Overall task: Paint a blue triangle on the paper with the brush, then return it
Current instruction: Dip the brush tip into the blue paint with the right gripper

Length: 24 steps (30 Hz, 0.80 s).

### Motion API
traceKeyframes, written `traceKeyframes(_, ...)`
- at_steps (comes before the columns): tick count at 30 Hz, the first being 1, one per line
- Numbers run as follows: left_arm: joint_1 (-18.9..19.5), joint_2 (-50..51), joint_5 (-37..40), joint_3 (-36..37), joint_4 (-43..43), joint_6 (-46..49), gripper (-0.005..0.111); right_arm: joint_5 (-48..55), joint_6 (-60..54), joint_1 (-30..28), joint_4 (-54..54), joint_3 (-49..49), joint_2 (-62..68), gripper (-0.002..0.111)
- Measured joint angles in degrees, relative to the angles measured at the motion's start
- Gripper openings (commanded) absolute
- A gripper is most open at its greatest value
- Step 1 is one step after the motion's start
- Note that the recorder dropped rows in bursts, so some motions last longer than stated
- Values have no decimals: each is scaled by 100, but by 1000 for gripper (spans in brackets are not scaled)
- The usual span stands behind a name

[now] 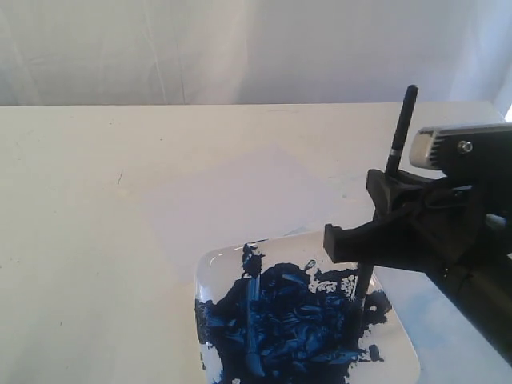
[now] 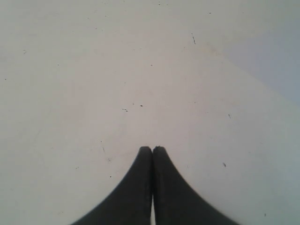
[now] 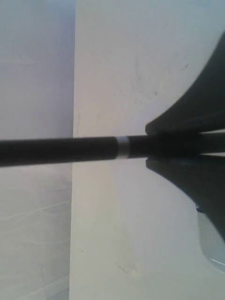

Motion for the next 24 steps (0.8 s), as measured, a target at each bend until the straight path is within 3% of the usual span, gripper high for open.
traceKeyframes(24,0,0,0,0,0,0,0,1171,660,0,-409,-120,76,0)
